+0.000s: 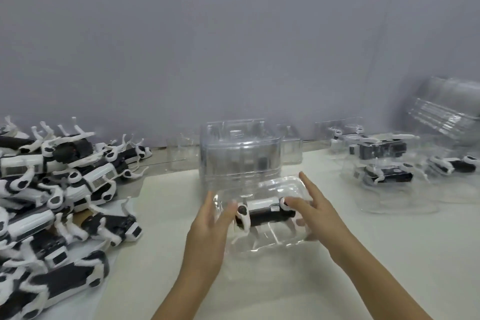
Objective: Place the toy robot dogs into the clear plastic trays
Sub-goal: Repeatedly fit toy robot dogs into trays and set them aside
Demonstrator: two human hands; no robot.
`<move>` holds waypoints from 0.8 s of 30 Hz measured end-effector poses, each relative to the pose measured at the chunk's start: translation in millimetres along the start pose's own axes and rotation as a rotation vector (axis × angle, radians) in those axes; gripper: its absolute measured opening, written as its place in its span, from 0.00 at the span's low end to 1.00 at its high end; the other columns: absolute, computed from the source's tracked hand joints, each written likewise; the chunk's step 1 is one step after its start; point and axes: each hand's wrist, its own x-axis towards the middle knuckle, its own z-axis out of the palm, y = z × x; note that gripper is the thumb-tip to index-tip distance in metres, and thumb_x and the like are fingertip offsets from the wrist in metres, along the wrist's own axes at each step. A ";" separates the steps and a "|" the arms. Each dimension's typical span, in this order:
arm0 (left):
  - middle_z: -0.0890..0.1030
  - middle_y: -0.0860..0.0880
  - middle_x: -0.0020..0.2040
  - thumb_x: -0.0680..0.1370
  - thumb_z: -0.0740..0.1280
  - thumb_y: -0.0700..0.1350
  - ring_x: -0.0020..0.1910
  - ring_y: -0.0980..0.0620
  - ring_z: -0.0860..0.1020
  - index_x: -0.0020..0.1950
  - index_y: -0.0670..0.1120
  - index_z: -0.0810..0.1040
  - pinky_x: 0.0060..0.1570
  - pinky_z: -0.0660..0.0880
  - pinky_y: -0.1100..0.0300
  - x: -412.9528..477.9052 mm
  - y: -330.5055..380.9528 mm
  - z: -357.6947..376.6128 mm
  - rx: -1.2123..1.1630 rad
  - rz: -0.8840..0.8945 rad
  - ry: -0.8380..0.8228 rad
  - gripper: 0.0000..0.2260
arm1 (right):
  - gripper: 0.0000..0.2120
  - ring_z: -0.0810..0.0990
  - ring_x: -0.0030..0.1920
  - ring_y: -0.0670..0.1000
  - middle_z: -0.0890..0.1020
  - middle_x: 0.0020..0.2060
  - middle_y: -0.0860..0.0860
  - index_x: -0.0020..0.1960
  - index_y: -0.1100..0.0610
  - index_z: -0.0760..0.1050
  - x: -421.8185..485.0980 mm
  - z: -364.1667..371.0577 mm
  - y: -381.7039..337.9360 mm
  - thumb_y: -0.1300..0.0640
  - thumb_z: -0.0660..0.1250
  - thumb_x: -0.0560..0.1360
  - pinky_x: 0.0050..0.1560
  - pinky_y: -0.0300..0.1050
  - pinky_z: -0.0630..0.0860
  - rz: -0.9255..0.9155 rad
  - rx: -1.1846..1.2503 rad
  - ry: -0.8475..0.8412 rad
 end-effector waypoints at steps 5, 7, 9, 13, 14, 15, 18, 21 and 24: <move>0.83 0.58 0.50 0.61 0.81 0.37 0.54 0.57 0.77 0.65 0.52 0.72 0.48 0.71 0.69 3.1 -9.3 36.1 -0.278 -0.265 -0.258 0.36 | 0.34 0.60 0.75 0.55 0.64 0.74 0.47 0.79 0.41 0.50 3.4 -49.1 14.7 0.45 0.63 0.78 0.70 0.56 0.64 0.189 0.034 -0.011; 0.80 0.40 0.34 0.51 0.81 0.27 0.38 0.44 0.78 0.55 0.37 0.74 0.35 0.71 0.67 3.6 -9.7 56.8 -0.604 -0.418 -0.456 0.34 | 0.34 0.59 0.76 0.51 0.61 0.76 0.47 0.79 0.44 0.51 1.5 -64.0 22.0 0.43 0.63 0.78 0.65 0.47 0.61 0.152 0.038 0.056; 0.73 0.35 0.26 0.59 0.84 0.42 0.34 0.43 0.73 0.41 0.31 0.75 0.32 0.71 0.64 5.5 -2.9 80.6 -0.989 -0.539 -0.444 0.24 | 0.30 0.64 0.72 0.47 0.64 0.75 0.49 0.76 0.44 0.59 -4.0 -82.1 28.5 0.44 0.64 0.77 0.61 0.42 0.61 0.088 0.069 0.167; 0.75 0.37 0.38 0.64 0.78 0.53 0.30 0.44 0.75 0.47 0.39 0.78 0.22 0.72 0.66 -15.8 2.2 145.5 -0.997 -0.735 -0.447 0.22 | 0.12 0.70 0.63 0.47 0.74 0.63 0.48 0.59 0.40 0.70 -21.6 -120.1 41.7 0.50 0.67 0.77 0.61 0.44 0.65 0.018 0.102 0.507; 0.75 0.39 0.47 0.71 0.70 0.59 0.33 0.45 0.74 0.49 0.40 0.76 0.25 0.71 0.69 -18.8 -0.2 154.5 -0.899 -0.709 -0.379 0.22 | 0.13 0.70 0.63 0.48 0.73 0.61 0.48 0.58 0.41 0.70 -27.3 -130.1 46.6 0.52 0.67 0.77 0.64 0.47 0.65 0.020 0.100 0.632; 0.74 0.40 0.59 0.73 0.66 0.61 0.39 0.44 0.73 0.52 0.38 0.74 0.29 0.71 0.70 -23.0 -1.3 164.5 -0.828 -0.667 -0.309 0.26 | 0.14 0.70 0.62 0.50 0.73 0.60 0.49 0.59 0.43 0.70 -34.6 -139.3 52.1 0.54 0.68 0.77 0.67 0.50 0.64 0.024 0.105 0.771; 0.59 0.37 0.75 0.54 0.73 0.60 0.65 0.42 0.69 0.74 0.31 0.57 0.58 0.68 0.65 -46.4 -7.5 163.0 -0.802 -0.460 -0.196 0.57 | 0.15 0.73 0.55 0.55 0.75 0.54 0.53 0.58 0.51 0.73 -61.1 -159.3 67.7 0.61 0.70 0.74 0.65 0.55 0.65 0.065 0.176 1.111; 0.67 0.40 0.66 0.47 0.68 0.48 0.70 0.41 0.66 0.73 0.34 0.61 0.66 0.63 0.54 -54.4 5.0 207.4 -0.399 -0.215 -0.494 0.54 | 0.14 0.75 0.47 0.57 0.76 0.45 0.55 0.58 0.53 0.73 -80.8 -168.6 79.5 0.66 0.67 0.76 0.53 0.49 0.67 0.095 0.336 1.029; 0.56 0.43 0.79 0.49 0.70 0.50 0.77 0.45 0.58 0.79 0.45 0.53 0.75 0.55 0.49 -60.0 9.6 268.9 -0.367 -0.346 -0.410 0.59 | 0.16 0.75 0.51 0.55 0.77 0.51 0.52 0.62 0.51 0.71 -84.7 -176.1 86.0 0.66 0.63 0.79 0.46 0.45 0.68 0.133 0.440 0.808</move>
